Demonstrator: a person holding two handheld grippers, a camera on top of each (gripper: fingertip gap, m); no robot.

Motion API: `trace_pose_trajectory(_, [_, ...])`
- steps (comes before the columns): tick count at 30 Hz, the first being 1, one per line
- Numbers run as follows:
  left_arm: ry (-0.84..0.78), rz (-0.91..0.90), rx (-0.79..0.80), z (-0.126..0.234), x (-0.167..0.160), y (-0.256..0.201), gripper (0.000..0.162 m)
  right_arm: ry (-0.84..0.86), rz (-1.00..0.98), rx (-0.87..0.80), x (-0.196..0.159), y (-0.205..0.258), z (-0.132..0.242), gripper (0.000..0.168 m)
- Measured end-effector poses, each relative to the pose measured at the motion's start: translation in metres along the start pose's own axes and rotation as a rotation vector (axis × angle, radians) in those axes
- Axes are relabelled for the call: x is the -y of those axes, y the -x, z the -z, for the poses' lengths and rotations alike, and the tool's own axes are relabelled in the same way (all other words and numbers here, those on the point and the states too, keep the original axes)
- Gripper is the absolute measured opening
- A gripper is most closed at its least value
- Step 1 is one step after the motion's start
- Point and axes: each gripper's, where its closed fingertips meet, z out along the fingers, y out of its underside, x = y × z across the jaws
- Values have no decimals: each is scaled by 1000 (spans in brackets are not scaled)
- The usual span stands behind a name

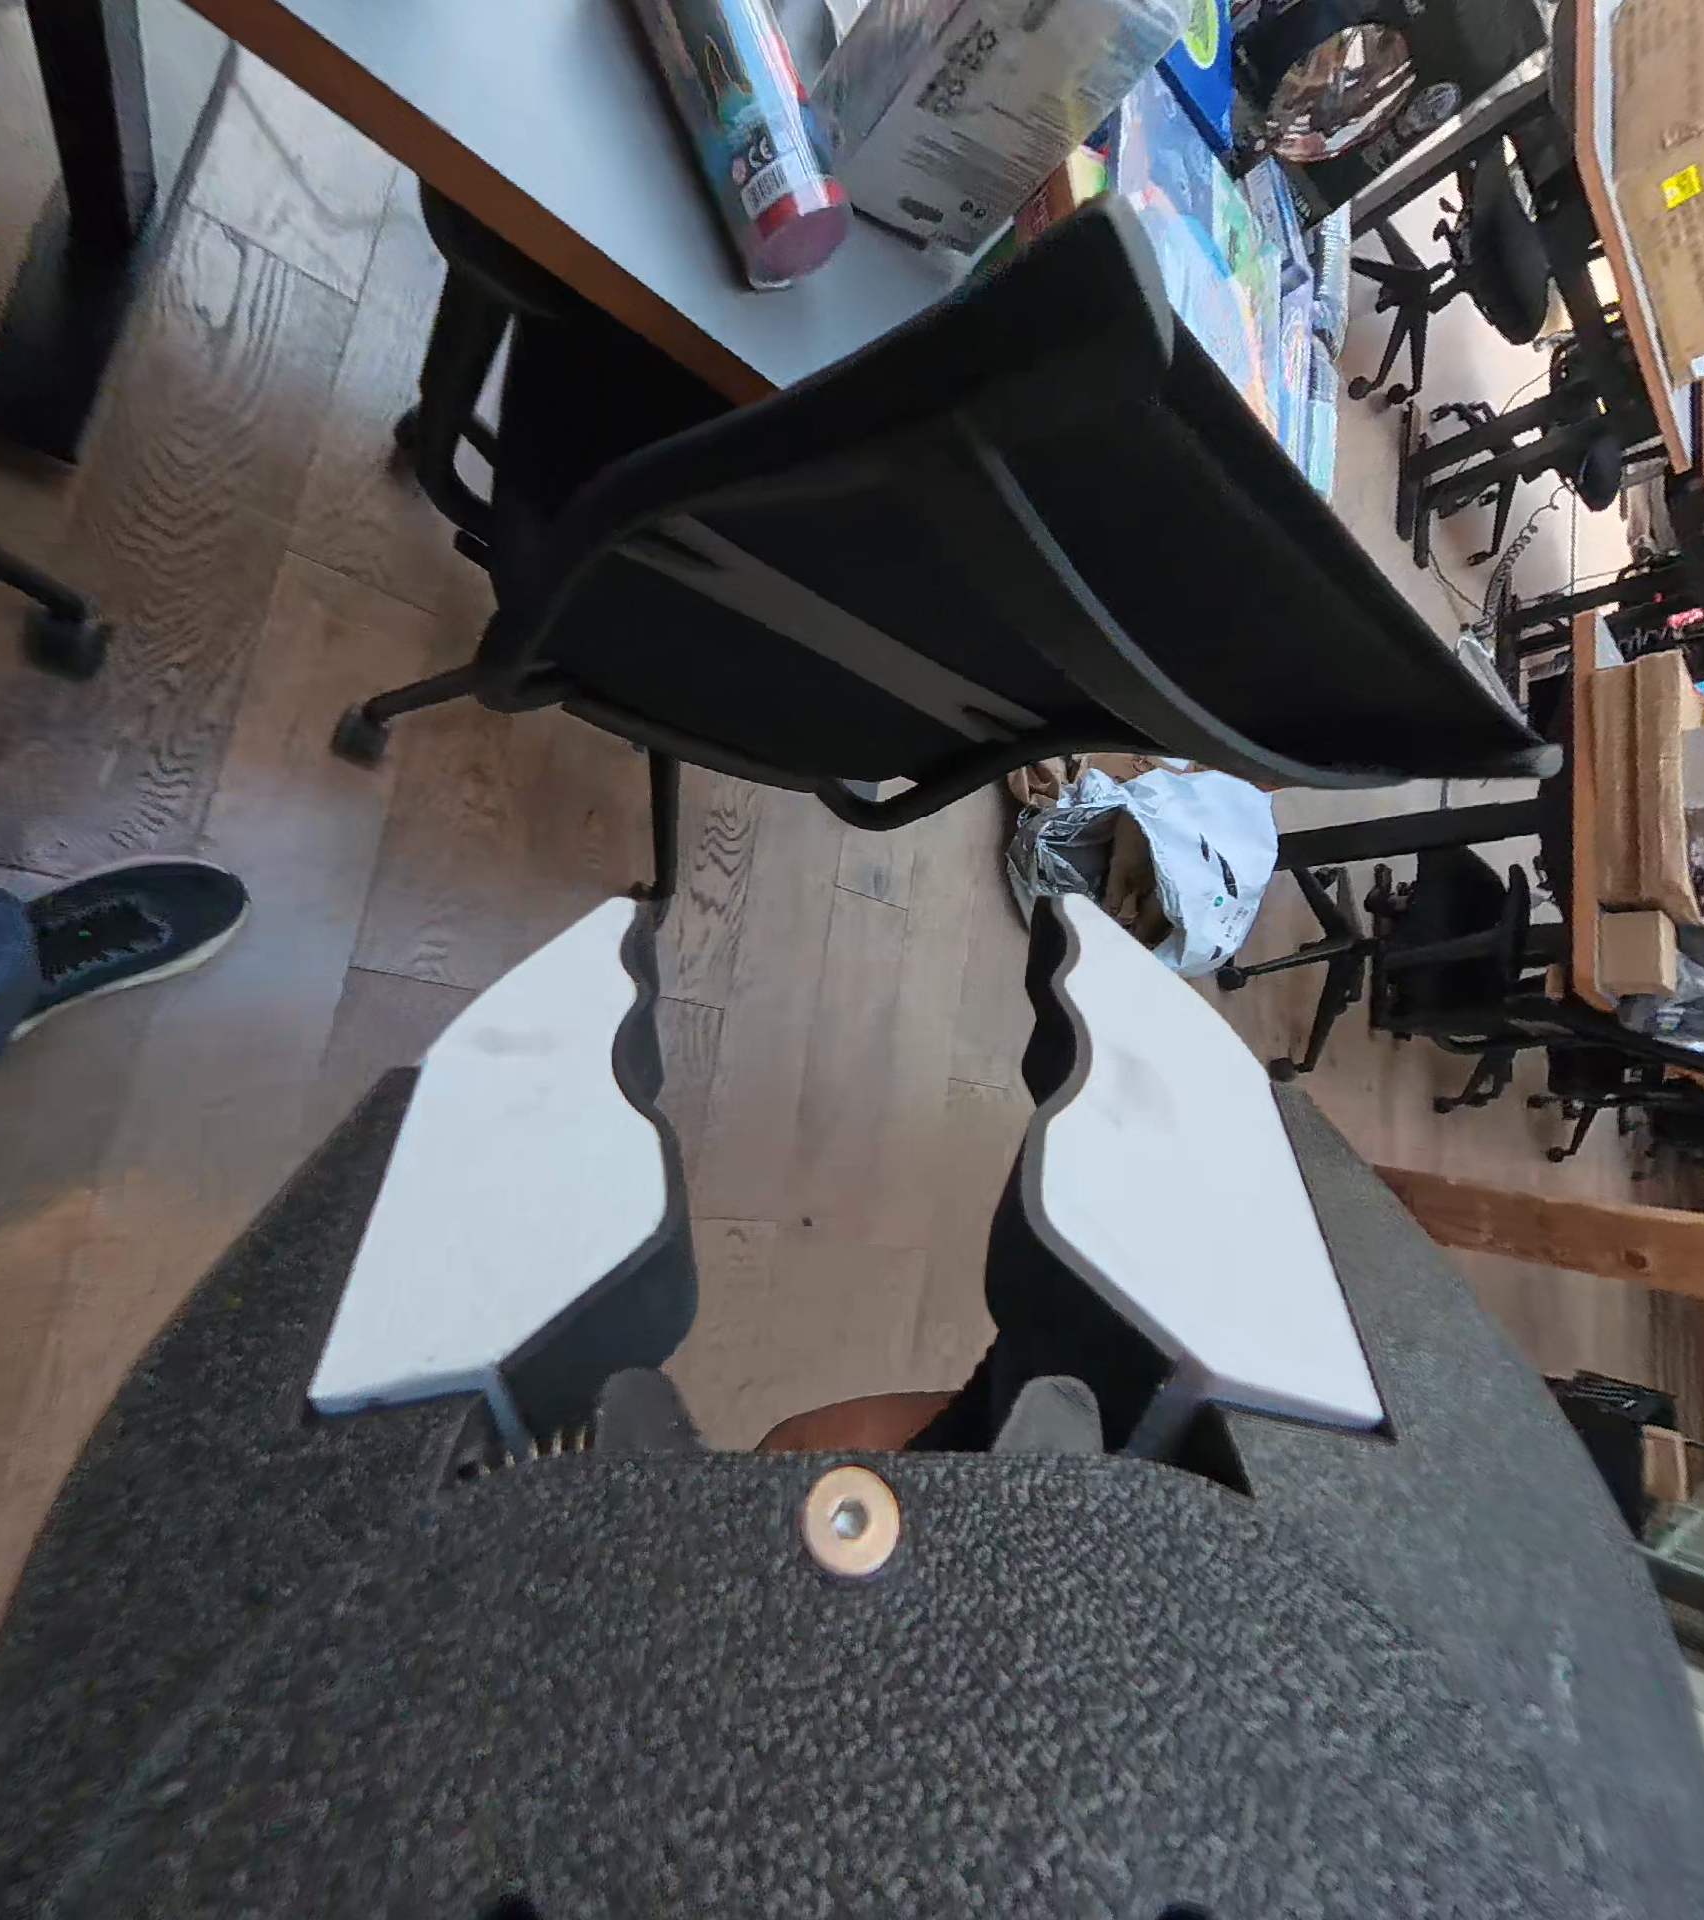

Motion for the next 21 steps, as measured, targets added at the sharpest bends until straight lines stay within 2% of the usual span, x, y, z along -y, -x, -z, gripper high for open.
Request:
trace_pose_trajectory(3, [22,72,-15,-26,17,33,10,45,120,28,-8,-42,-64,69])
trace_pose_trajectory(7, [53,117,22,-41,28,60,11,112,327,108,-18,-86,-147,74])
trace_pose_trajectory(10, [48,146,60,-39,36,68,10,130,460,162,-24,-112,-199,78])
trace_pose_trajectory(14, [-21,160,110,-28,46,79,10,150,643,281,-37,-122,-259,82])
trace_pose_trajectory(15, [-49,181,132,-25,46,85,10,158,680,329,-42,-118,-270,79])
trace_pose_trajectory(17, [-126,238,180,-19,46,94,10,208,778,422,-59,-109,-285,57])
trace_pose_trajectory(18, [-174,260,192,-18,46,94,10,189,829,393,-55,-113,-291,46])
trace_pose_trajectory(20, [-254,284,204,-19,44,90,10,225,860,440,-56,-114,-291,26])
trace_pose_trajectory(21, [-282,290,213,-22,41,87,10,238,898,444,-58,-117,-291,25])
